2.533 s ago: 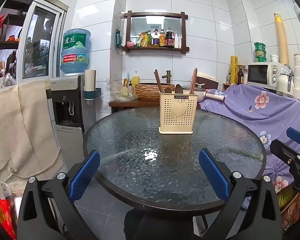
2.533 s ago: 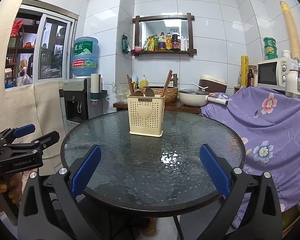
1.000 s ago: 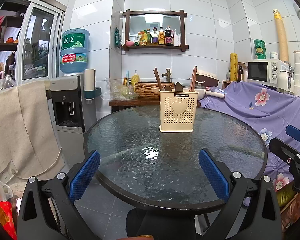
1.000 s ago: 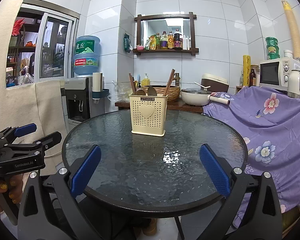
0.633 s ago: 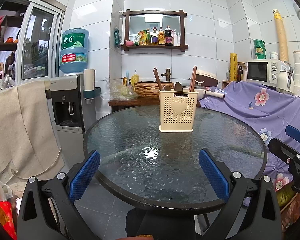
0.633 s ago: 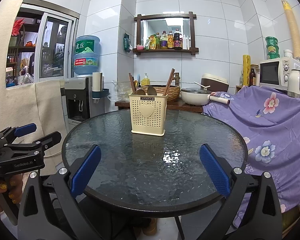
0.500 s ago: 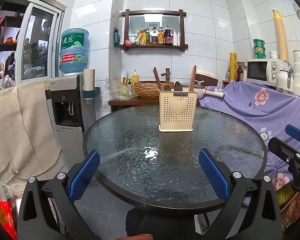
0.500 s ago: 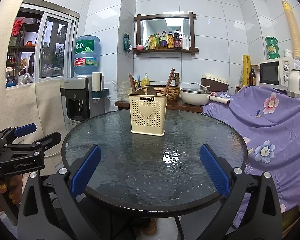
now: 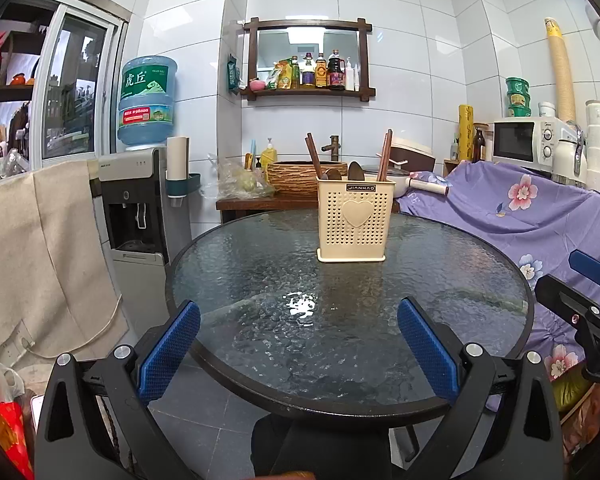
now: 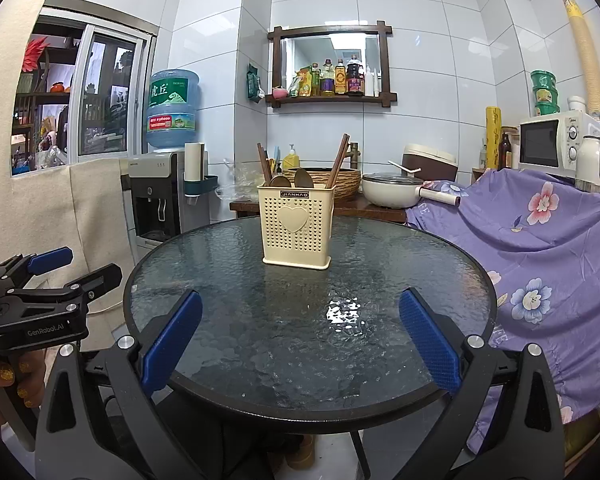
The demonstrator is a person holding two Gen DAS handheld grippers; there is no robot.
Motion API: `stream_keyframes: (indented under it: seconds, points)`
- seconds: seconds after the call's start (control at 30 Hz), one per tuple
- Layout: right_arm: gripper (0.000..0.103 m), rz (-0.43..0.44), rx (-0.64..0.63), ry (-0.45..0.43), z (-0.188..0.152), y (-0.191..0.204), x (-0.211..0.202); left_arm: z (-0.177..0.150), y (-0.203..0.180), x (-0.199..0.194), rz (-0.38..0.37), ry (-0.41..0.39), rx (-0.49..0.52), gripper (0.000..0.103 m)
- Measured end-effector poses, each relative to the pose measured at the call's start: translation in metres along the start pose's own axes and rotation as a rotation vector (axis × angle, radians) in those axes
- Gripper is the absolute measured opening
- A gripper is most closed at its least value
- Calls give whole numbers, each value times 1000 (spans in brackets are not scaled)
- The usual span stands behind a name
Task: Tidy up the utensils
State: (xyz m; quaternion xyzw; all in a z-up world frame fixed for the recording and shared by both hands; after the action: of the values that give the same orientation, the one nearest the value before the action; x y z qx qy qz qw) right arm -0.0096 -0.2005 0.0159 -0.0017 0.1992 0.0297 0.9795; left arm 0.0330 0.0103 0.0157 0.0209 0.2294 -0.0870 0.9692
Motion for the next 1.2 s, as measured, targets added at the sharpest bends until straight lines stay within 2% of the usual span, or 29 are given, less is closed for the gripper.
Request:
stream_keyframes:
  seconds: [1.2]
  points:
    - [97, -4, -2, 8, -1, -3, 3, -3, 3, 2, 10, 11, -9, 97]
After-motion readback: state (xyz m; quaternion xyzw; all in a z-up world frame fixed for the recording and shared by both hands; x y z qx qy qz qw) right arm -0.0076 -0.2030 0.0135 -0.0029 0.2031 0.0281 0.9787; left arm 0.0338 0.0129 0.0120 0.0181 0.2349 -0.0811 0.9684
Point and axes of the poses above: each gripper's, at about its wrist camera, not at the fingertips, and x roughly the way its jaws point, y to its left, z to its top, the point moved 2 cm from there along x, roughly the way its jaws point, and after that the axes turned 9 degrees about y, right-handed, at the moved point
